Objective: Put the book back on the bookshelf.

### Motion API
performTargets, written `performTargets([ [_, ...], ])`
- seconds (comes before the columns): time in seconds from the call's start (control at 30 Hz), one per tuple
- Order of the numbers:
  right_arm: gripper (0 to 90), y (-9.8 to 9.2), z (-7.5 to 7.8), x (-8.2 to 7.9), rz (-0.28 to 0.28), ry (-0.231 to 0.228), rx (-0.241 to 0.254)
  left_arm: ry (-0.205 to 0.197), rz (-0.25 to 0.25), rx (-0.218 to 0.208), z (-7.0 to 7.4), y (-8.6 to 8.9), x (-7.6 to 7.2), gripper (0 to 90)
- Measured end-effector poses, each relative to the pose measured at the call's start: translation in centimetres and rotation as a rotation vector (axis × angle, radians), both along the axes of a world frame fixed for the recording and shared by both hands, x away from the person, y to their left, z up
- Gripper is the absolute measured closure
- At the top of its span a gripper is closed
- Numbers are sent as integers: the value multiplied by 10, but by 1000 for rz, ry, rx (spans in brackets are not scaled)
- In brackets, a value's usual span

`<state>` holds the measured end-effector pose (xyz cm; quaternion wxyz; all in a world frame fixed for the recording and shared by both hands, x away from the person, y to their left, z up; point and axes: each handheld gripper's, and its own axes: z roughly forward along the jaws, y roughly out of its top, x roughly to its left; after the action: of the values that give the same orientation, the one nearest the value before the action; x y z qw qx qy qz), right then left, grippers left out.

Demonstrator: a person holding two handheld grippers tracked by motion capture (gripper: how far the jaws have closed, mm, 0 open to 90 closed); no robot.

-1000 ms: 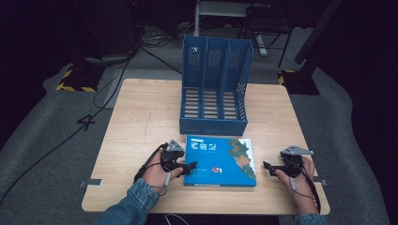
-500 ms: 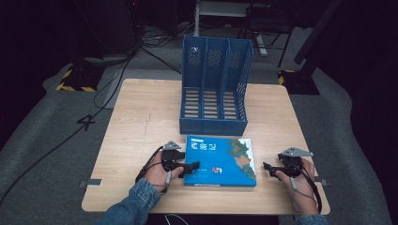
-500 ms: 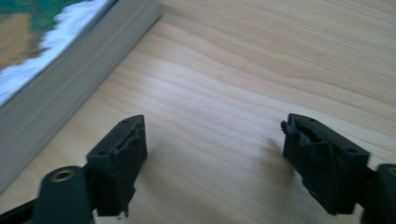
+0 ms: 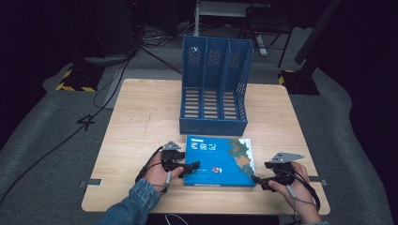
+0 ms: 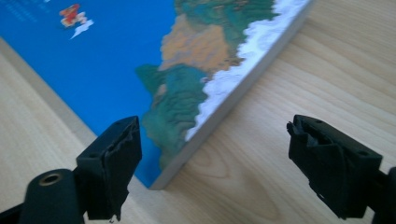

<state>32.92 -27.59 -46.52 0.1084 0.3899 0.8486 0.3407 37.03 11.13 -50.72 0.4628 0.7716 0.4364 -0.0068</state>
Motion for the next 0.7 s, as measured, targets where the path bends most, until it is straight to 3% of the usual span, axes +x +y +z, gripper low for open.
performTargets([
  [0.13,158,10,-8,-3,68,16,-6,2,2,0,0,0,0,162],
  [0.23,109,18,-17,-3,88,50,2,2,4,1,0,0,0,163],
  [0.37,13,26,-28,-1,84,47,20,1,6,1,0,0,0,163],
  [0.4,19,28,-30,-1,97,38,-3,0,6,2,0,0,0,163],
  [0.47,0,34,-34,-4,137,-41,-92,-1,6,2,0,-1,0,164],
  [0.7,0,39,-36,-5,123,-52,-77,2,9,8,1,-1,0,166],
])
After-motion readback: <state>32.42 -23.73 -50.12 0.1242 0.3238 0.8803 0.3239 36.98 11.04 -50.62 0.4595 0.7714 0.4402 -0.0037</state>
